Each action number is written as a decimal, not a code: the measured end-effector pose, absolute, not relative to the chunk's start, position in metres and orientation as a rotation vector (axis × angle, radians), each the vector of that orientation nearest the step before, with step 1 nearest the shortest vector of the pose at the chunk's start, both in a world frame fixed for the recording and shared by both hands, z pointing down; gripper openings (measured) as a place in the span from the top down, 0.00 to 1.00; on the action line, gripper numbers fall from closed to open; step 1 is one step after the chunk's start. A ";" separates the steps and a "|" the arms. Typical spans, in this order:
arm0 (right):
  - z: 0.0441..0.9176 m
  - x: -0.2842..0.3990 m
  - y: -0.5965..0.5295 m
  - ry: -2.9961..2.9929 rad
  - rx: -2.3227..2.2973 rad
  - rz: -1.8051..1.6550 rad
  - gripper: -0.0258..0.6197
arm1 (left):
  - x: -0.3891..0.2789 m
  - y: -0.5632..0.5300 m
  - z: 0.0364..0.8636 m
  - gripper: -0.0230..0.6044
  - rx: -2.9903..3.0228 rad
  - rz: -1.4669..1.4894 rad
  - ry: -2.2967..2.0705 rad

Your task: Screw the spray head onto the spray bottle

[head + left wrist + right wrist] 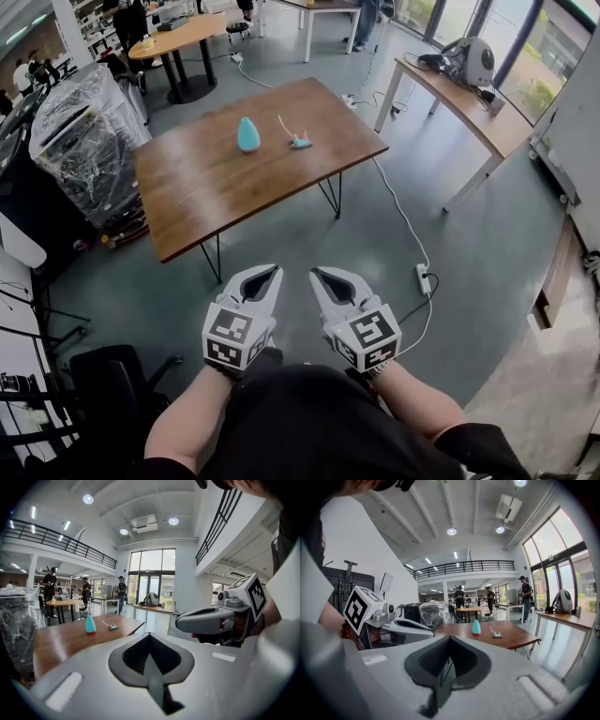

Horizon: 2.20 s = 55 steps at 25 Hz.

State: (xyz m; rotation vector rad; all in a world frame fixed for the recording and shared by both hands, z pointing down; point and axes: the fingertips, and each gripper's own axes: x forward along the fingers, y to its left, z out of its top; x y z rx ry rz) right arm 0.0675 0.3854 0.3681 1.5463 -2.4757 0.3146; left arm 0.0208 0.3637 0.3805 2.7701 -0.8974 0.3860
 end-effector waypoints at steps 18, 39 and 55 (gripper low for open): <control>0.361 0.005 0.246 -2.423 1.581 0.315 0.97 | -0.034 0.225 0.381 0.95 2.791 0.400 -0.810; 0.379 0.019 0.170 -2.383 1.585 0.339 0.97 | -0.022 0.149 0.412 0.94 2.784 0.487 -0.756; 0.406 0.098 0.085 -2.342 1.577 0.446 0.97 | 0.057 0.059 0.459 0.91 2.769 0.639 -0.729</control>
